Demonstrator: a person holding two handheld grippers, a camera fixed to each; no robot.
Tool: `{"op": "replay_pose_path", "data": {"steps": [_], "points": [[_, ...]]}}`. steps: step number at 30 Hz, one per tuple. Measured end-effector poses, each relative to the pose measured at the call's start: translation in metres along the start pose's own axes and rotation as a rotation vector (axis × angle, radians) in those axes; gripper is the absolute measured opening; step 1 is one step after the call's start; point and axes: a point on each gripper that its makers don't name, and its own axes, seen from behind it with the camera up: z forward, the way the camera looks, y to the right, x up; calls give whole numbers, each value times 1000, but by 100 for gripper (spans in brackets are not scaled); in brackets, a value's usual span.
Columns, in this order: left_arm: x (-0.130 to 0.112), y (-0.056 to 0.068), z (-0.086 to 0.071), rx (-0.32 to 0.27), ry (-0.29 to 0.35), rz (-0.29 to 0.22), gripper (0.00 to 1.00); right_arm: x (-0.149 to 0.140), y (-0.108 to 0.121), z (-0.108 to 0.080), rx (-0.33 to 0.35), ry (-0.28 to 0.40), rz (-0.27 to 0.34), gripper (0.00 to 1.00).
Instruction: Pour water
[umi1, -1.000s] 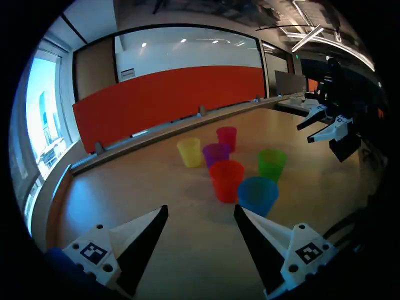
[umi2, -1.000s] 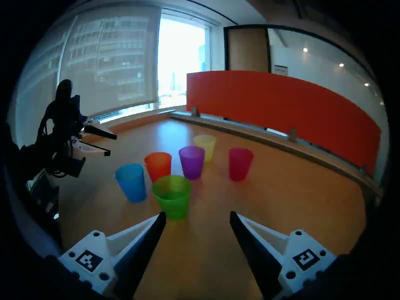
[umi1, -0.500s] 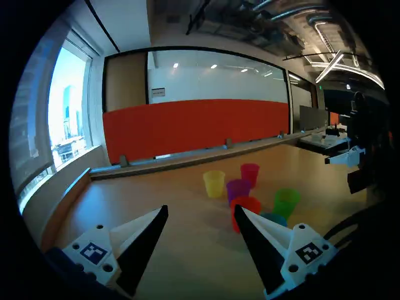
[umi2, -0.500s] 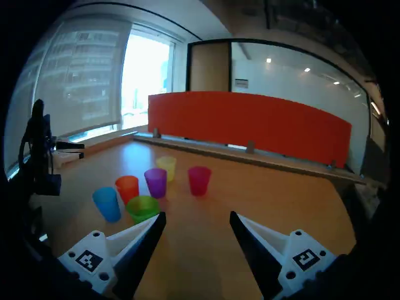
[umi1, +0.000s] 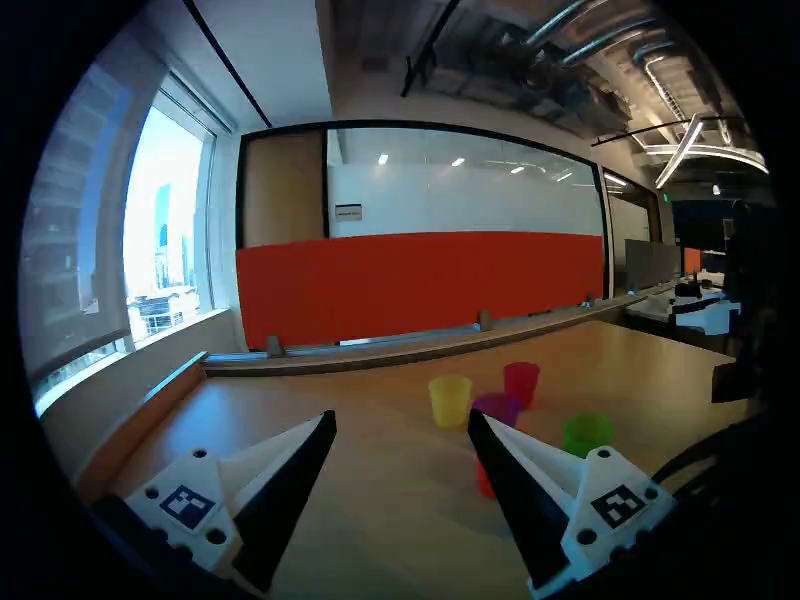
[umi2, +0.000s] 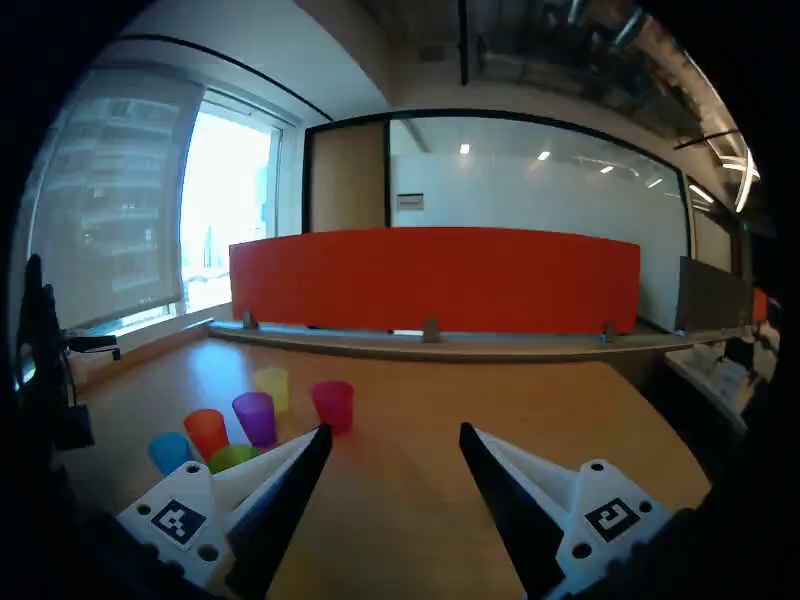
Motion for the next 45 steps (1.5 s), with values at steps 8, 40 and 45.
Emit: {"op": "replay_pose_path", "data": {"steps": [8, 40, 45], "points": [[3, -2, 3, 62, 51, -8, 98, 5, 16, 4, -87, 64, 12, 99], [-29, -6, 18, 185, 160, -18, 98, 4, 79, 9, -328, 125, 28, 99], [-34, -9, 22, 182, 179, -48, 98, 8, 78, 7, -336, 129, 14, 99]]}}
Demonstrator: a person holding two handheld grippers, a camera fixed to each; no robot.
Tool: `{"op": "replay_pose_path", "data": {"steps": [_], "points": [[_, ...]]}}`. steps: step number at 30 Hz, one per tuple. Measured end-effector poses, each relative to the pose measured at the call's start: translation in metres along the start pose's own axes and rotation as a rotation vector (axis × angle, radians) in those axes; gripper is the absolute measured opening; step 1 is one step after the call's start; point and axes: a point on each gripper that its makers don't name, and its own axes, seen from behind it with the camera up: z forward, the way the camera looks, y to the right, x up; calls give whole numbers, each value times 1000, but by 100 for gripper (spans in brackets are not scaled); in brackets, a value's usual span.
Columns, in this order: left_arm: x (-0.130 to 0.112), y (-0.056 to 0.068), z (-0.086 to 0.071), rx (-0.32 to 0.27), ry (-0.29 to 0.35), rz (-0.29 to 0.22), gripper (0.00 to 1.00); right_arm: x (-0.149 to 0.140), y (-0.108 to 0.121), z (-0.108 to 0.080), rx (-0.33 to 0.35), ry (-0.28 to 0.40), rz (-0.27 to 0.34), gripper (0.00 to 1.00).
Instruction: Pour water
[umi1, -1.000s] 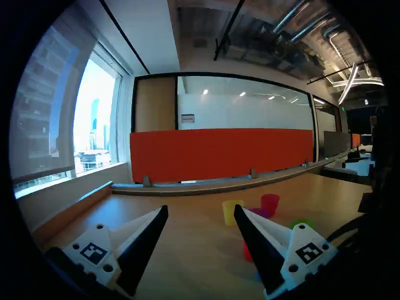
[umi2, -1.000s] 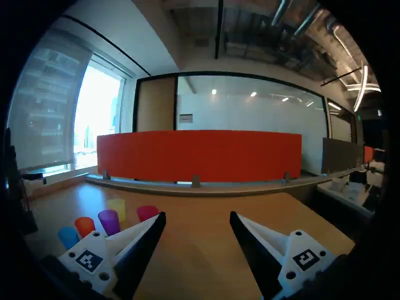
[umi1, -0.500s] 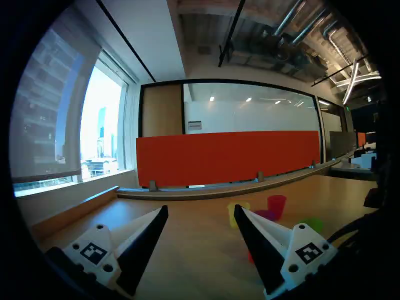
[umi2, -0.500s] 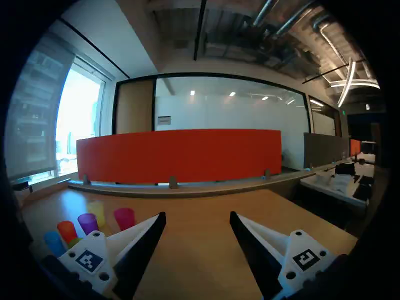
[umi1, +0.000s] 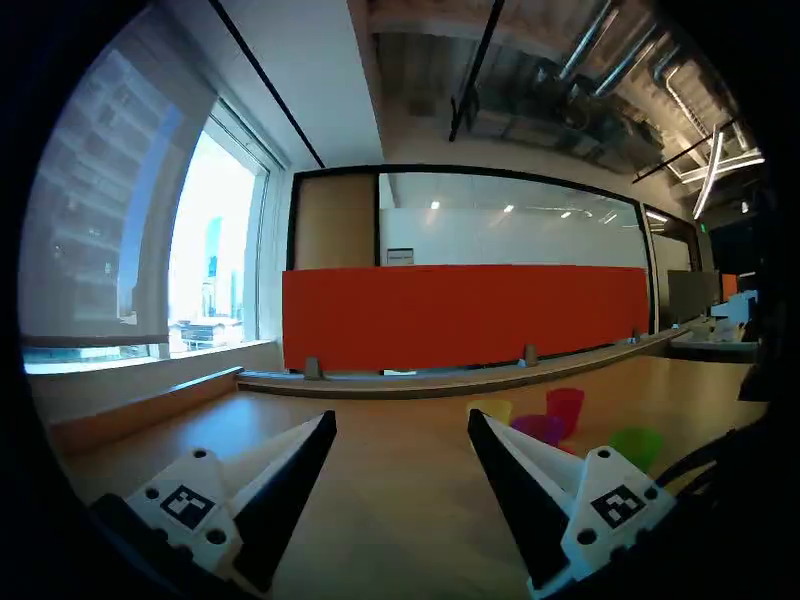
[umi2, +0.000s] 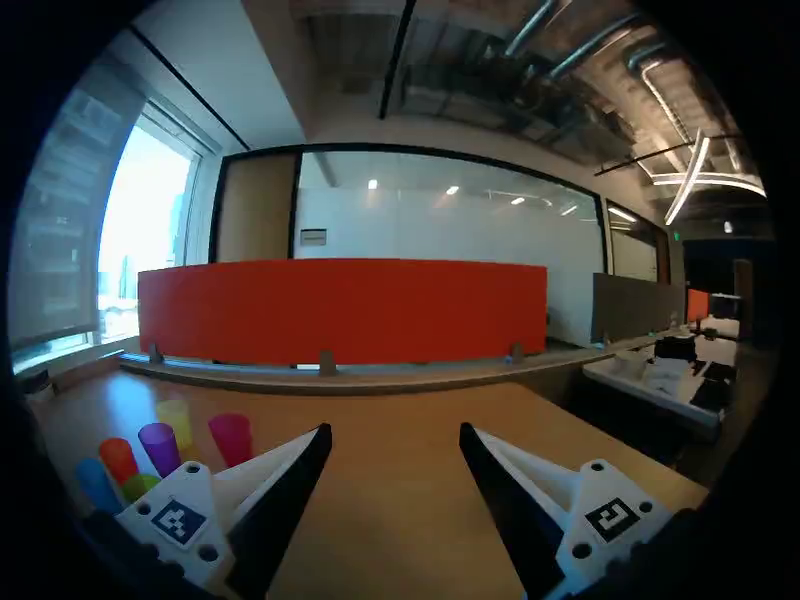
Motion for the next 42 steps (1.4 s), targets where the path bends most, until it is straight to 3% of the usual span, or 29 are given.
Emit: {"op": "replay_pose_path", "data": {"steps": [6, 15, 42], "points": [[-9, -8, 2, 7, -9, -33, 98, 0, -4, 0, 5, -3, -10, 99], [-23, -11, 4, 24, -35, -5, 98, 1, -10, 0, 12, -2, -16, 99], [-37, -16, 10, 36, -84, -9, 98, 2, -6, -4, 13, -3, -5, 99]]}}
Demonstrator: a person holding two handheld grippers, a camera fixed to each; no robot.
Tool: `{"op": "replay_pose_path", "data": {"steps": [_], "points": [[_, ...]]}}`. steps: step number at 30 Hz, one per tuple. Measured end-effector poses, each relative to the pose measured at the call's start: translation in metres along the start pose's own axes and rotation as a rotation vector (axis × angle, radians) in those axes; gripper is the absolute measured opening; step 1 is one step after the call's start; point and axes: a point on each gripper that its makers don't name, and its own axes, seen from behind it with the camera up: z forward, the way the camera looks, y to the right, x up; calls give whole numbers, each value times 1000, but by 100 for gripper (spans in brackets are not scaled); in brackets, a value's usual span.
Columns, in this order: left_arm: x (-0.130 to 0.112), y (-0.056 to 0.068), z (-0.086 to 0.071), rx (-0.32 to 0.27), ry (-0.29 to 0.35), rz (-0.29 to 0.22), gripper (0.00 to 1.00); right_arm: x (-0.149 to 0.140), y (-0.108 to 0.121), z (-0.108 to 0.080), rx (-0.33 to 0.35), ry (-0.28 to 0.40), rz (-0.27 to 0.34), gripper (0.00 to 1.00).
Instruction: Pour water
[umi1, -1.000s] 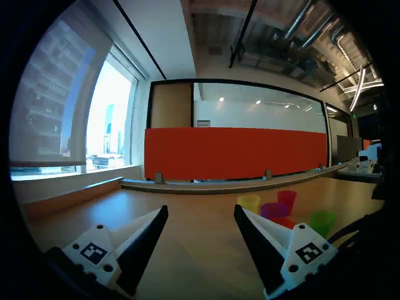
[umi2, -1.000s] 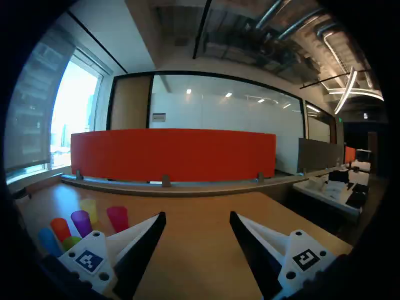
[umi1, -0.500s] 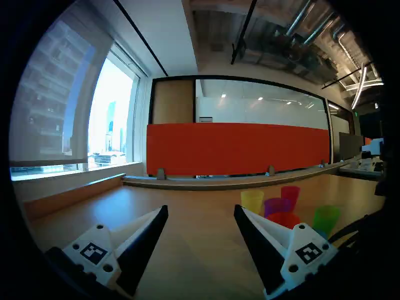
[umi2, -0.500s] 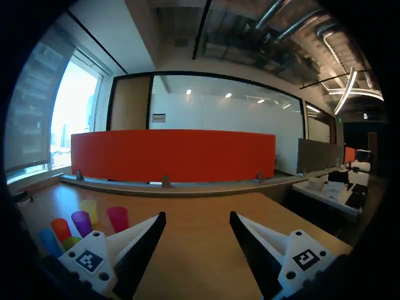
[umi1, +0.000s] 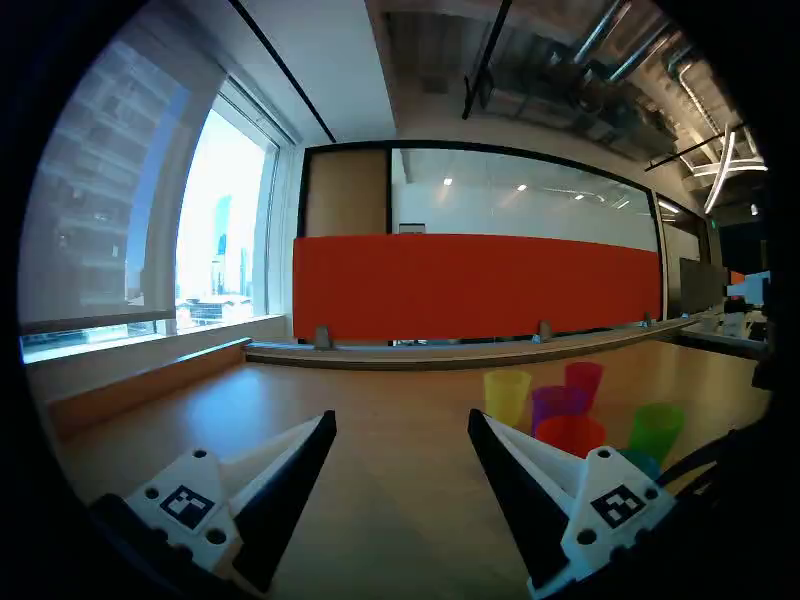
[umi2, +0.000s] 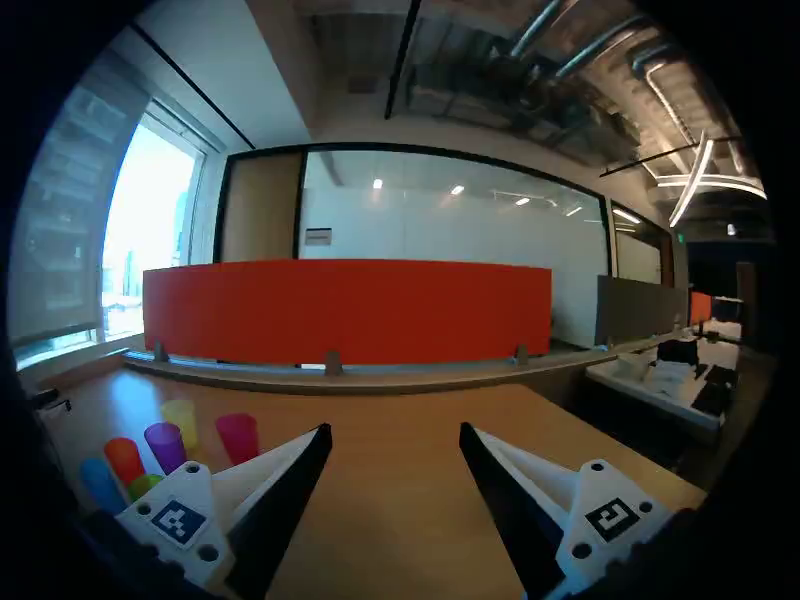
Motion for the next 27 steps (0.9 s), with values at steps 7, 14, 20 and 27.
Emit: {"op": "replay_pose_path", "data": {"steps": [7, 14, 20, 27], "points": [[-1, 1, 0, -4, -1, 0, 98, 2, -2, -2, 9, 5, -1, 99], [-1, 0, 1, -5, -2, 1, 98, 7, -8, -8, 28, 30, -16, 99], [-1, 1, 1, -5, -2, 2, 98, 3, -14, -14, 51, 49, -43, 99], [0, 1, 0, -5, -2, 2, 98, -1, -20, -14, 92, 82, -24, 99]]}}
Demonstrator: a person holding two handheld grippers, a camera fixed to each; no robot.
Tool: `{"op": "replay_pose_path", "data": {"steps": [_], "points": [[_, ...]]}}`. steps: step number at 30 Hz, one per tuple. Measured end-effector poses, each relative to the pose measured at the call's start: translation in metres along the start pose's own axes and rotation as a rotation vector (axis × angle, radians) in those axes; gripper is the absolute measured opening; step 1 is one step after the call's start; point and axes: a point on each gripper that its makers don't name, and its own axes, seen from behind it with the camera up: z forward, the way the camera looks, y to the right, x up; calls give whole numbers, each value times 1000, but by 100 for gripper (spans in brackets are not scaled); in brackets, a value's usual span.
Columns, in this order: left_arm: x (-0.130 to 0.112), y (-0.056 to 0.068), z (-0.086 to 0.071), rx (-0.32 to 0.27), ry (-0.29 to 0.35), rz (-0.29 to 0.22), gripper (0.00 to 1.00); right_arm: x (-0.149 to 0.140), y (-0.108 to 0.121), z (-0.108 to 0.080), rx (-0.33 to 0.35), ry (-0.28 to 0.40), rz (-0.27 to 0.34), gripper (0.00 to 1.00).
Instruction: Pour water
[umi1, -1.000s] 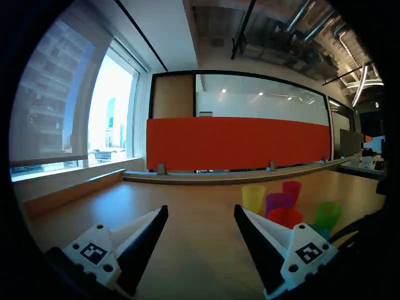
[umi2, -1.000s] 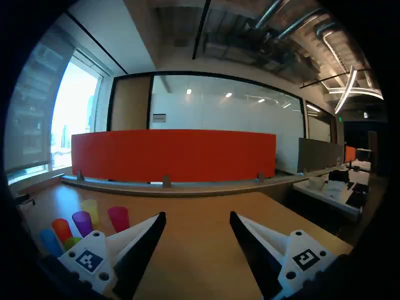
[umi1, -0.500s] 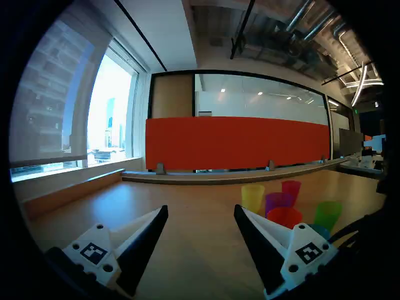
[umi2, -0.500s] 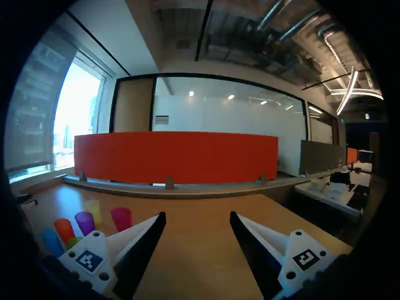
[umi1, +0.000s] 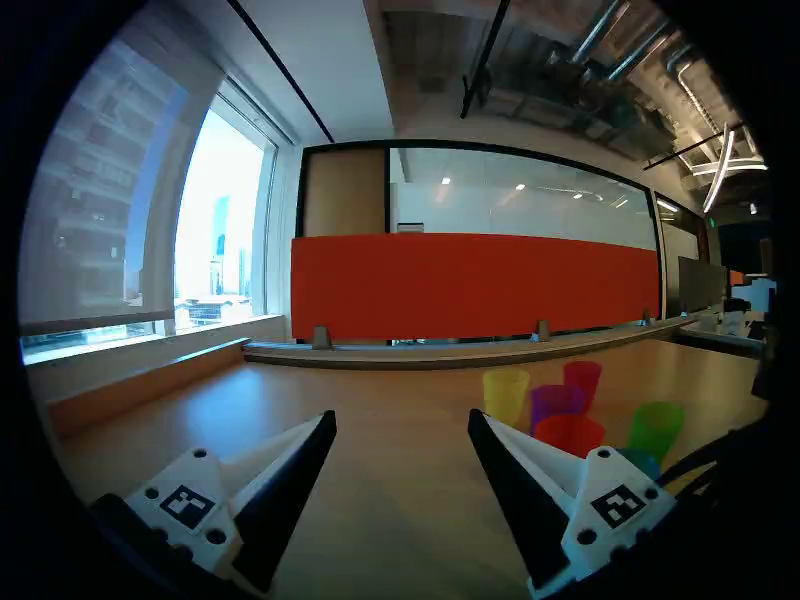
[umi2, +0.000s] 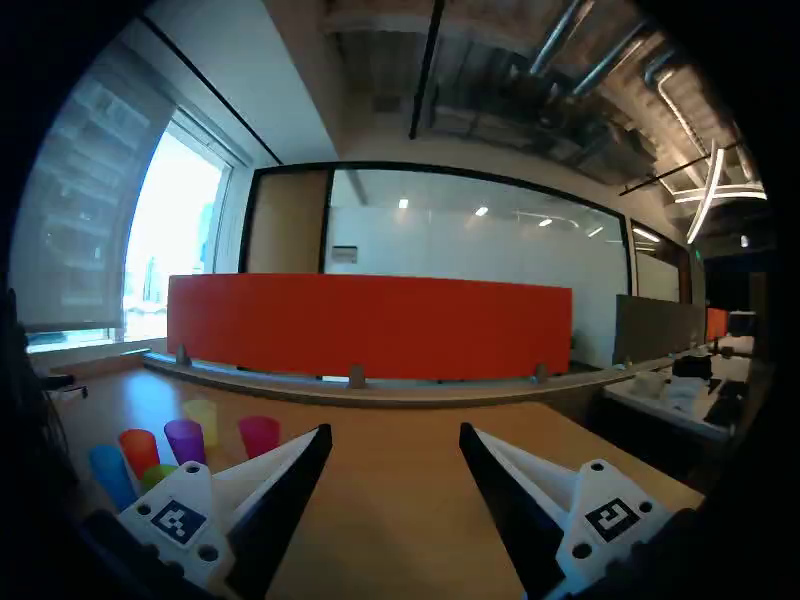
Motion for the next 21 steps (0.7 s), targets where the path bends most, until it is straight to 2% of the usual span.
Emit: {"op": "replay_pose_path", "data": {"steps": [9, 21], "points": [[0, 0, 0, 0, 0, 0, 98, -17, -5, 8, 32, 37, 33, 99], [0, 0, 0, 0, 0, 0, 98, -51, -3, 17, 29, 28, 21, 99]]}}
